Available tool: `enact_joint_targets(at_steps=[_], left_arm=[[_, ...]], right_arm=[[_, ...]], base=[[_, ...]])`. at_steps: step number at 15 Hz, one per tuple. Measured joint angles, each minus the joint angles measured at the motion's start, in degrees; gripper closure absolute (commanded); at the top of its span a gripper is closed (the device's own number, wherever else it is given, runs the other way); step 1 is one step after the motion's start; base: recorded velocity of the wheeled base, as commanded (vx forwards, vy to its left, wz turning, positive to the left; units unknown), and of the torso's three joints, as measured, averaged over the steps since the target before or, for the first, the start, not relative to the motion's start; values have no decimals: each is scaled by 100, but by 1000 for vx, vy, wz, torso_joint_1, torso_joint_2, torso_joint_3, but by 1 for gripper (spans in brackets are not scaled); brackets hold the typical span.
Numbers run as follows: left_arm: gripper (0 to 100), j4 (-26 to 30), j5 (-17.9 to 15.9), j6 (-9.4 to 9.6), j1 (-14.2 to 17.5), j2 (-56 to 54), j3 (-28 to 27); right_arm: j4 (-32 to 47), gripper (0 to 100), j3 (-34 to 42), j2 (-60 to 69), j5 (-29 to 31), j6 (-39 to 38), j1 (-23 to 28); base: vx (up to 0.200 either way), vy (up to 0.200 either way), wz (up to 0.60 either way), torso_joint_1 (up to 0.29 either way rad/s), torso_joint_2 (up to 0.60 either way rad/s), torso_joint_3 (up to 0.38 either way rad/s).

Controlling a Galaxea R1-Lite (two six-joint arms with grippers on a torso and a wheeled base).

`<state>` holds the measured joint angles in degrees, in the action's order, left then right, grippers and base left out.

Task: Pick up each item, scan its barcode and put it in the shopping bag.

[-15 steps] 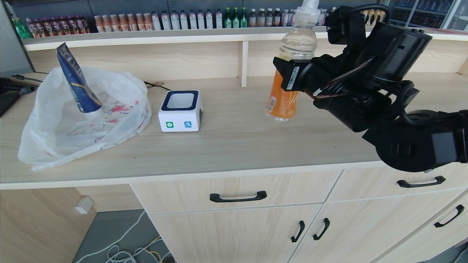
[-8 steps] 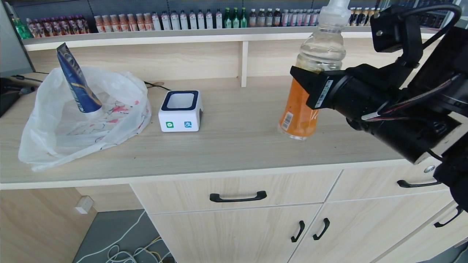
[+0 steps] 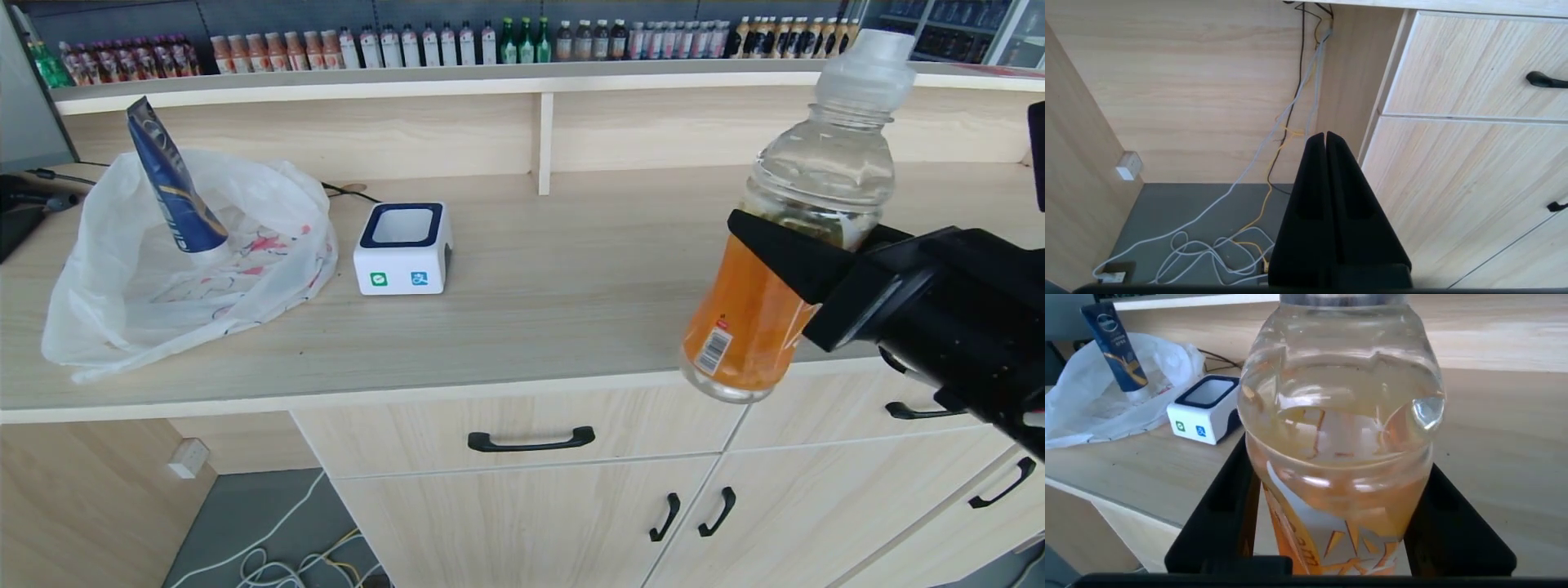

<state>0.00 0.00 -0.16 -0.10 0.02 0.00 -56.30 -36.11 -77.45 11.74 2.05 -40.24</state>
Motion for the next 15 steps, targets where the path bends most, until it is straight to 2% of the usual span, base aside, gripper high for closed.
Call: enact_joint_targets(at_steps=[8,9,11,15], left_arm=[[100,0,0,0,0,0,0],[100,0,0,0,0,0,0],[100,0,0,2,0,0,0],[100,0,0,2,0,0,0]], right_arm=[[-115,100,72,217,-1786,-886,-7],[-110,100,69,223,-2287,-1067,-7],[-167,100,67,229,-2906,-1688,-18],[-583,100,69,234,-3695,-2500,-336]], base=[[0,0,0,0,0,0],[0,0,0,0,0,0],[0,0,0,0,0,0],[0,0,0,0,0,0]])
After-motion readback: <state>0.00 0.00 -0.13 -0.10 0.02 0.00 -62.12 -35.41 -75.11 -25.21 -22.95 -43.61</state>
